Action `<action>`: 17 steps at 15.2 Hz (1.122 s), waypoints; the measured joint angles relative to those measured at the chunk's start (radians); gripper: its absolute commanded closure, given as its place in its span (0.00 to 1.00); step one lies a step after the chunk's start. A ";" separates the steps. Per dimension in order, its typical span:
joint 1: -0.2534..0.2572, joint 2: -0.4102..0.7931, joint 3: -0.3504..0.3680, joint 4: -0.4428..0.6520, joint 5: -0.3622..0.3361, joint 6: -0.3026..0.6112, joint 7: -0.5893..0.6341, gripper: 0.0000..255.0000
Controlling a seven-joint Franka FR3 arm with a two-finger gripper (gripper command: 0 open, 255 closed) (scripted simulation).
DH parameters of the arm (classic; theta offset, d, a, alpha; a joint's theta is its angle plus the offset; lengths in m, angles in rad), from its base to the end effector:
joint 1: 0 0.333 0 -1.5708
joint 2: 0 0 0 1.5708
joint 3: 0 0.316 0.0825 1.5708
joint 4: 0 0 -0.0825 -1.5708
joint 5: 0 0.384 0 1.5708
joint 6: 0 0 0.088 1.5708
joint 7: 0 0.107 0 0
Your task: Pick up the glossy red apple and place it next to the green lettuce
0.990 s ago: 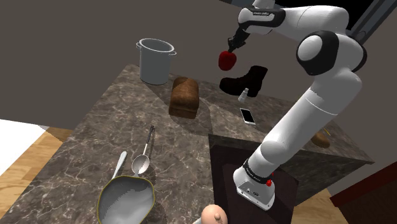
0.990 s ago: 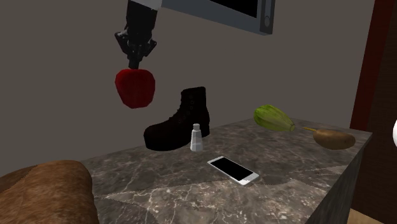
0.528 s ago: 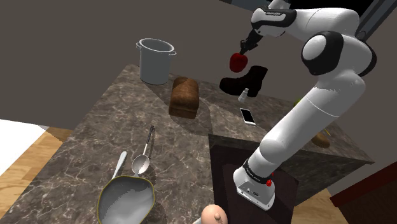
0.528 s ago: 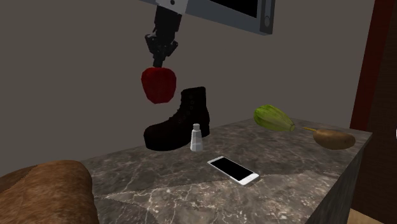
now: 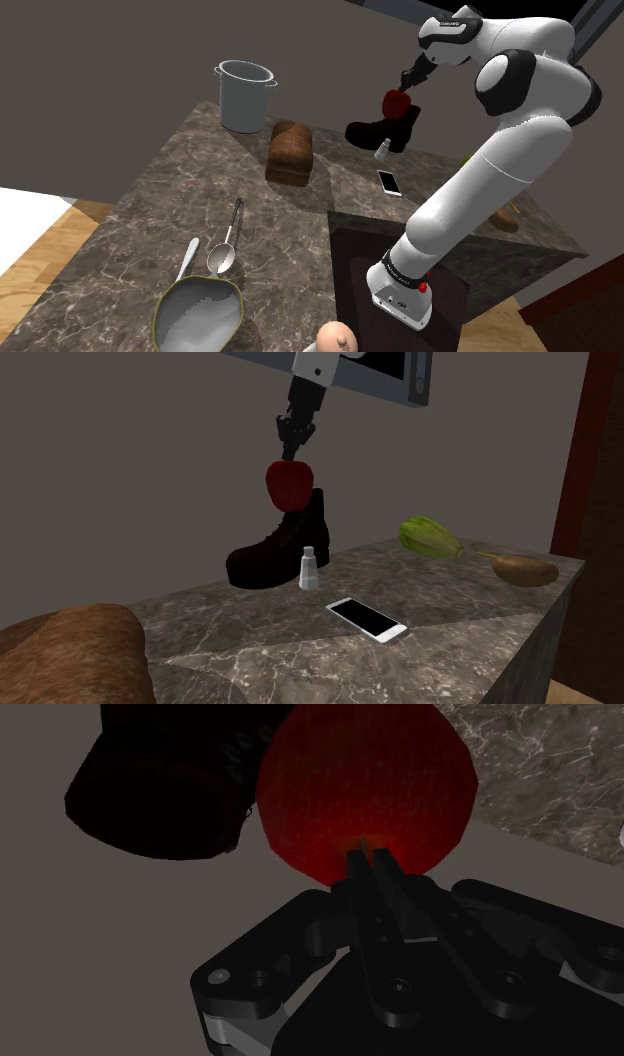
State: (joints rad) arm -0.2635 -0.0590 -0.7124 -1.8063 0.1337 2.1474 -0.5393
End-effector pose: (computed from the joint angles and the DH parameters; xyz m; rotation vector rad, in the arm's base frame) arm 0.3233 -0.4850 0.5949 2.8502 -0.7193 0.5833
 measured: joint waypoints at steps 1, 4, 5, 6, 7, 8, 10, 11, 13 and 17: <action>-0.010 -0.002 -0.013 0.003 0.007 -0.008 -0.025 1.00; -0.042 0.036 -0.061 0.049 0.063 -0.042 -0.117 1.00; -0.056 0.044 -0.077 0.056 0.082 -0.049 -0.152 1.00; -0.069 0.058 -0.091 0.066 0.104 -0.055 -0.184 1.00; -0.084 0.083 -0.106 0.089 0.136 -0.066 -0.220 1.00; -0.099 0.096 -0.119 0.104 0.157 -0.080 -0.251 1.00; -0.138 0.136 -0.146 0.141 0.208 -0.107 -0.319 1.00; -0.158 0.161 -0.155 0.164 0.237 -0.126 -0.349 1.00; -0.220 0.232 -0.171 0.234 0.311 -0.175 -0.421 1.00; -0.348 0.334 -0.181 0.338 0.419 -0.254 -0.535 1.00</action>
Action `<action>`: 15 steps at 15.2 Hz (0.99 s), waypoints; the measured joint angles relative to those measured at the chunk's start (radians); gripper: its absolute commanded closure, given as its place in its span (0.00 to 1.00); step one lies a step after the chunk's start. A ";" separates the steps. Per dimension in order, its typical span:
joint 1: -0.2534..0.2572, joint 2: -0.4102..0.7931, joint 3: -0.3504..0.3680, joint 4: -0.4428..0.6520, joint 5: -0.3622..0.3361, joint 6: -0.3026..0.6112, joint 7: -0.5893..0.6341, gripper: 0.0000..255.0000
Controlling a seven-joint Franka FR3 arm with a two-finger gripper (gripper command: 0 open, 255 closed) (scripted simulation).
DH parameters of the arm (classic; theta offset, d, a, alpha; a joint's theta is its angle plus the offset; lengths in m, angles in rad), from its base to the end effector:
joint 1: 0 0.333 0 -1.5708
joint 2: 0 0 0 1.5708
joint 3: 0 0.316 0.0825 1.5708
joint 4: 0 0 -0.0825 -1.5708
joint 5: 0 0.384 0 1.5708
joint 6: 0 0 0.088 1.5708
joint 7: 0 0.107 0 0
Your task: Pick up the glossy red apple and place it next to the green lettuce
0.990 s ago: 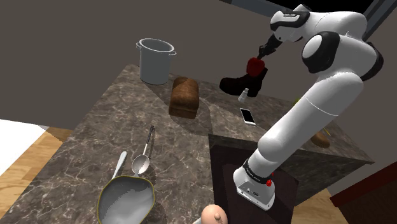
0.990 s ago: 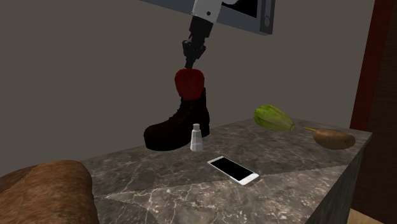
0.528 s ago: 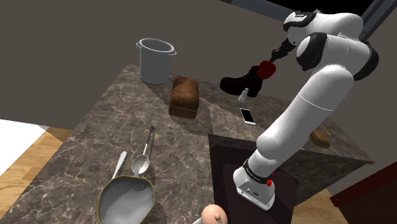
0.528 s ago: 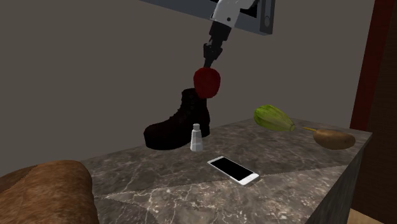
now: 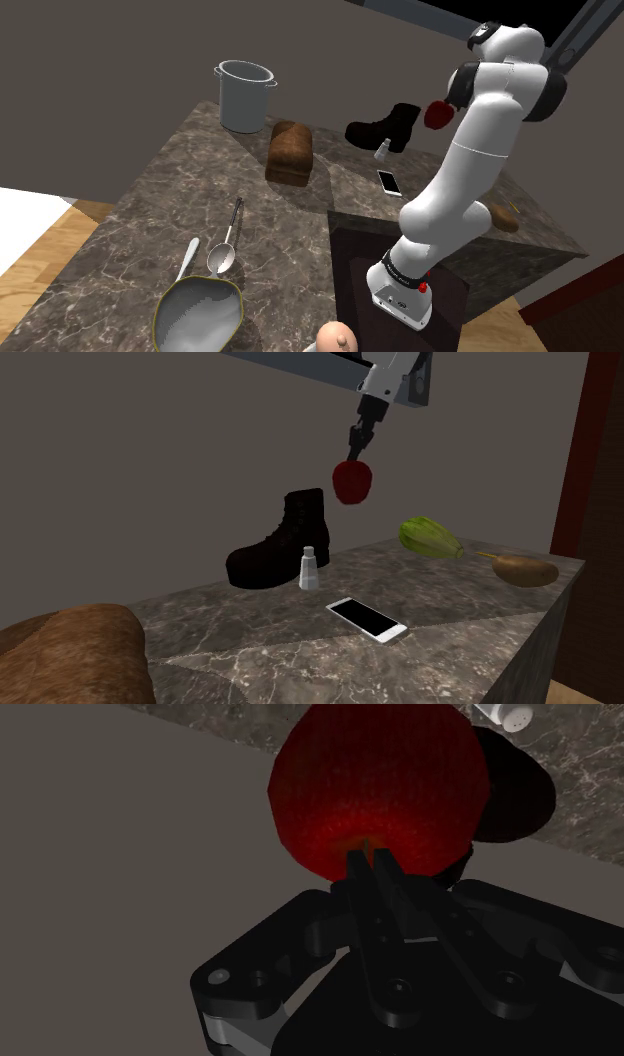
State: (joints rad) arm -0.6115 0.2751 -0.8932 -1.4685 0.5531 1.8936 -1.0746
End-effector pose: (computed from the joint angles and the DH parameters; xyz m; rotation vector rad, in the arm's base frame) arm 0.1508 -0.6273 0.5986 2.8501 -0.7191 0.5814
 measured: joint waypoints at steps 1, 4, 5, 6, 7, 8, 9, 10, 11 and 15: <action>-0.035 0.025 0.001 0.028 0.025 -0.020 -0.025 1.00; -0.171 0.134 0.019 0.161 0.116 -0.099 -0.091 1.00; -0.215 0.165 0.026 0.209 0.140 -0.128 -0.105 1.00; -0.266 0.200 0.034 0.261 0.166 -0.157 -0.121 1.00; -0.304 0.223 0.040 0.293 0.185 -0.175 -0.135 1.00; -0.362 0.265 0.053 0.359 0.212 -0.206 -0.146 1.00; -0.424 0.318 0.071 0.445 0.243 -0.241 -0.143 1.00; -0.474 0.349 0.082 0.503 0.263 -0.269 -0.148 1.00; -0.538 0.397 0.100 0.595 0.289 -0.305 -0.140 1.00; -0.531 0.399 0.099 0.542 0.292 -0.269 -0.175 1.00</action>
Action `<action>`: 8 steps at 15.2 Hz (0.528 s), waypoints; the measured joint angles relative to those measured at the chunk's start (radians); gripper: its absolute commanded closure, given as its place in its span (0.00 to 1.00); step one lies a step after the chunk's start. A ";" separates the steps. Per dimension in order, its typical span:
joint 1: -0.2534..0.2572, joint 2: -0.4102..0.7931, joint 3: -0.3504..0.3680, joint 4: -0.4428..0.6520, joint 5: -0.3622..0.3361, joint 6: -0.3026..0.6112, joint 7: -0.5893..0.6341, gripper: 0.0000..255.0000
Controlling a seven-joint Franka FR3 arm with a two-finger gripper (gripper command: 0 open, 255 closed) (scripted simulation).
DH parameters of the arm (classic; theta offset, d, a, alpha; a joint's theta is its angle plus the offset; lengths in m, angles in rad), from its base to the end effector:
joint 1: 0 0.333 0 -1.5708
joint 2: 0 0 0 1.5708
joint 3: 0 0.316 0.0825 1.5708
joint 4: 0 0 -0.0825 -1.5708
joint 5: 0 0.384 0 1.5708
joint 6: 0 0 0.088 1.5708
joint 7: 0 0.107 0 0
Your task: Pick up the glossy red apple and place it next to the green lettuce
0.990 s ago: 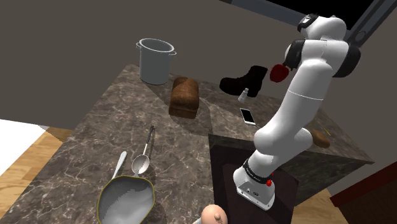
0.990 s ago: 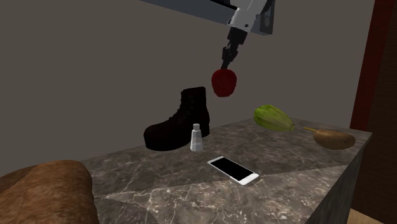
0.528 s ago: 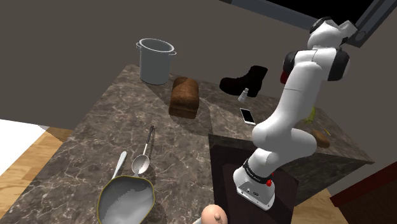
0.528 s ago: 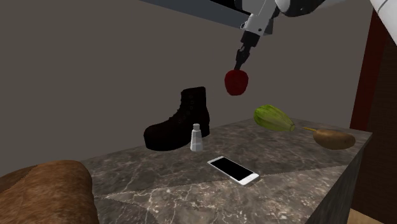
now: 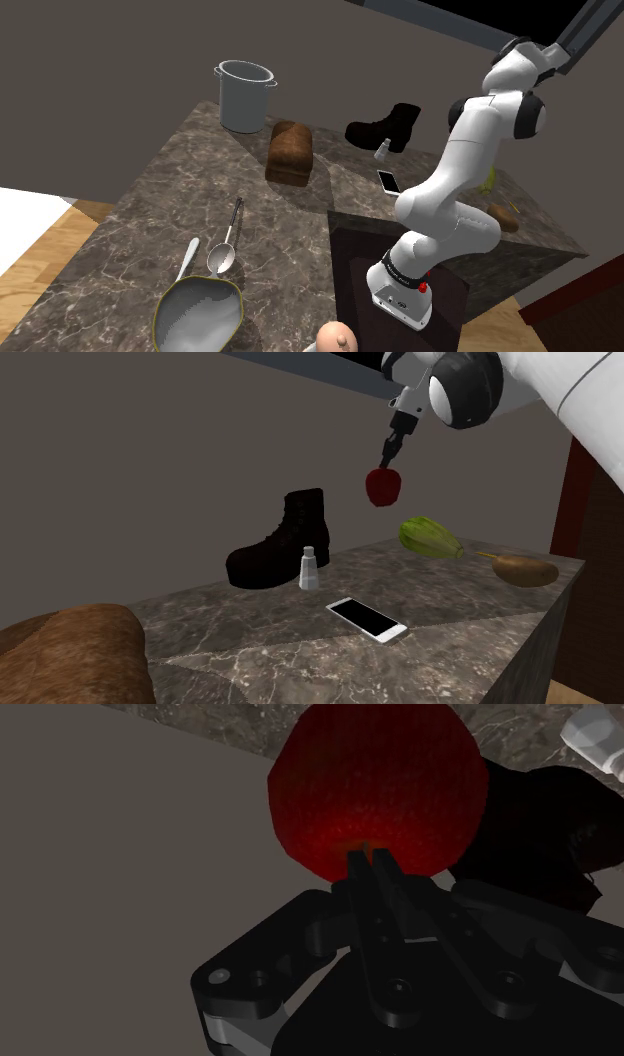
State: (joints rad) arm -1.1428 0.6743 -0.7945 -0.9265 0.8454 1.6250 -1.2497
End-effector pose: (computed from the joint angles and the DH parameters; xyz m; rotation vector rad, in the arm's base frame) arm 0.0334 -0.7274 0.5799 2.8511 -0.7167 0.5836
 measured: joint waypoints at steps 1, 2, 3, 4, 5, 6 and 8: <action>0.011 -0.005 -0.002 -0.028 -0.002 0.016 -0.010 1.00; 0.023 -0.012 -0.005 -0.051 -0.005 0.029 -0.018 1.00; 0.034 -0.017 -0.007 -0.075 -0.007 0.045 -0.024 1.00; 0.037 -0.015 -0.007 -0.088 -0.006 0.056 -0.031 1.00; 0.044 -0.016 -0.007 -0.104 -0.006 0.069 -0.037 1.00; 0.053 -0.020 -0.008 -0.127 -0.006 0.084 -0.046 1.00; 0.069 -0.026 -0.010 -0.167 -0.007 0.111 -0.060 1.00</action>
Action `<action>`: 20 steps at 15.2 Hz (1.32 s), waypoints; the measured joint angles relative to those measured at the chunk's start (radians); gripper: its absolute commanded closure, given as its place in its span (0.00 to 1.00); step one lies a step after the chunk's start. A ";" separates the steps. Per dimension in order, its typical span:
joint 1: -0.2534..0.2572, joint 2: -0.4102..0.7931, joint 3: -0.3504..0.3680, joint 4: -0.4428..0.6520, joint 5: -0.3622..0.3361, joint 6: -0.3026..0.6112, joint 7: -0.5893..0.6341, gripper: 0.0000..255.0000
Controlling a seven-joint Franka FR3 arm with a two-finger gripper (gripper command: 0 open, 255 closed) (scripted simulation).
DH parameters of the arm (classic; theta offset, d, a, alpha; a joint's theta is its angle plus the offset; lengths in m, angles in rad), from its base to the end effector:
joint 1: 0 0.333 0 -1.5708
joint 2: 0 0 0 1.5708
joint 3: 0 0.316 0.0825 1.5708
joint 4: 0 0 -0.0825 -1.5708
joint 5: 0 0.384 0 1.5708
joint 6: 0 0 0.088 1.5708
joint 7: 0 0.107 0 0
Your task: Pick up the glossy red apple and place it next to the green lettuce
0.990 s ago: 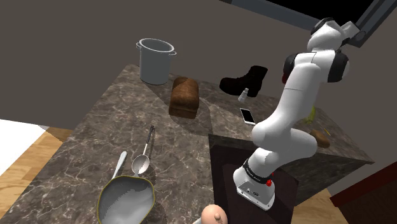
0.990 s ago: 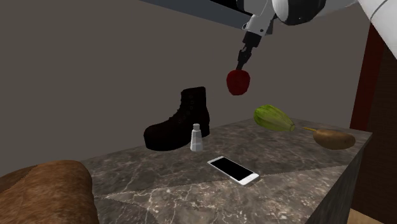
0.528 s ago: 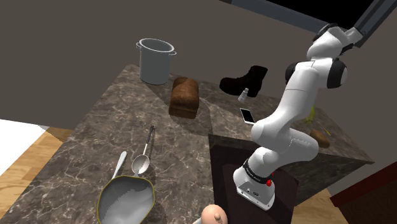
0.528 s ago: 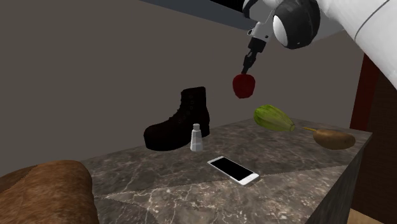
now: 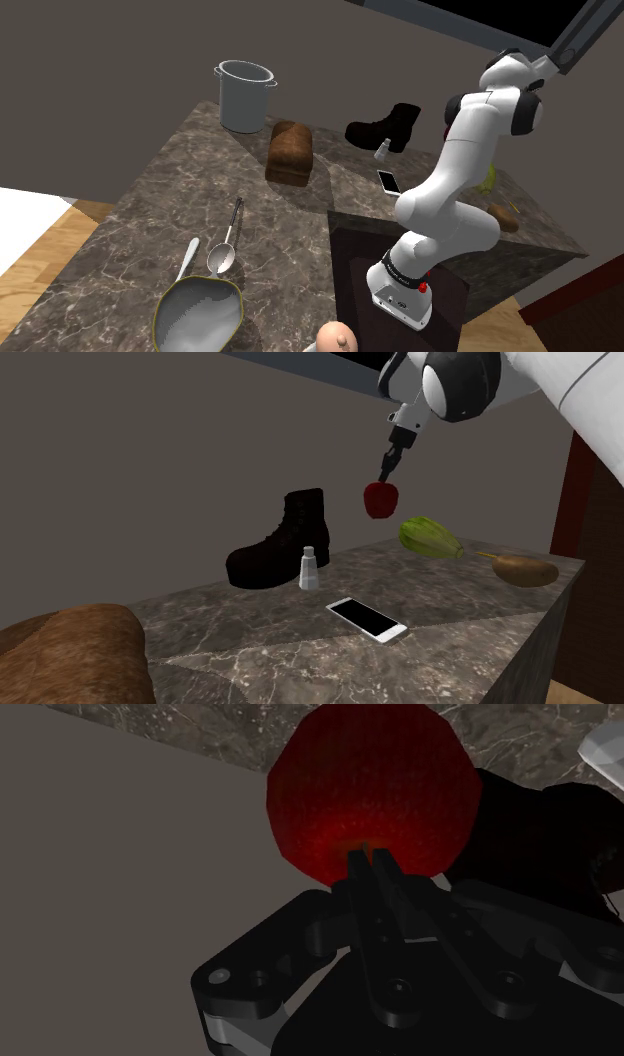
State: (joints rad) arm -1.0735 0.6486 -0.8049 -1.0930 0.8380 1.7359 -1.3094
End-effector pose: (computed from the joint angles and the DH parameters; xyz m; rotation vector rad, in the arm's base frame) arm 0.0338 -0.7288 0.5376 2.8513 -0.7162 0.5838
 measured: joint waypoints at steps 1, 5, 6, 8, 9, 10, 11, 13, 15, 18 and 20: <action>0.007 -0.001 0.000 -0.016 0.000 0.012 -0.006 1.00; 0.033 -0.010 -0.002 -0.090 0.002 0.064 -0.035 1.00; 0.042 -0.015 -0.003 -0.110 0.002 0.077 -0.041 1.00; 0.047 -0.012 -0.001 -0.132 0.007 0.098 -0.053 1.00; 0.058 -0.017 -0.002 -0.157 0.006 0.114 -0.060 1.00; 0.056 -0.013 0.000 -0.162 0.010 0.121 -0.067 1.00; 0.055 -0.008 0.003 -0.168 0.015 0.130 -0.073 1.00; 0.062 -0.007 0.005 -0.196 0.020 0.153 -0.087 1.00; 0.067 -0.003 0.009 -0.217 0.026 0.173 -0.099 1.00; 0.070 0.008 0.016 -0.241 0.039 0.202 -0.116 1.00; 0.073 0.012 0.020 -0.258 0.045 0.218 -0.126 1.00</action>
State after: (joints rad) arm -1.0007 0.6607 -0.7853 -1.3506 0.8832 1.9543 -1.4353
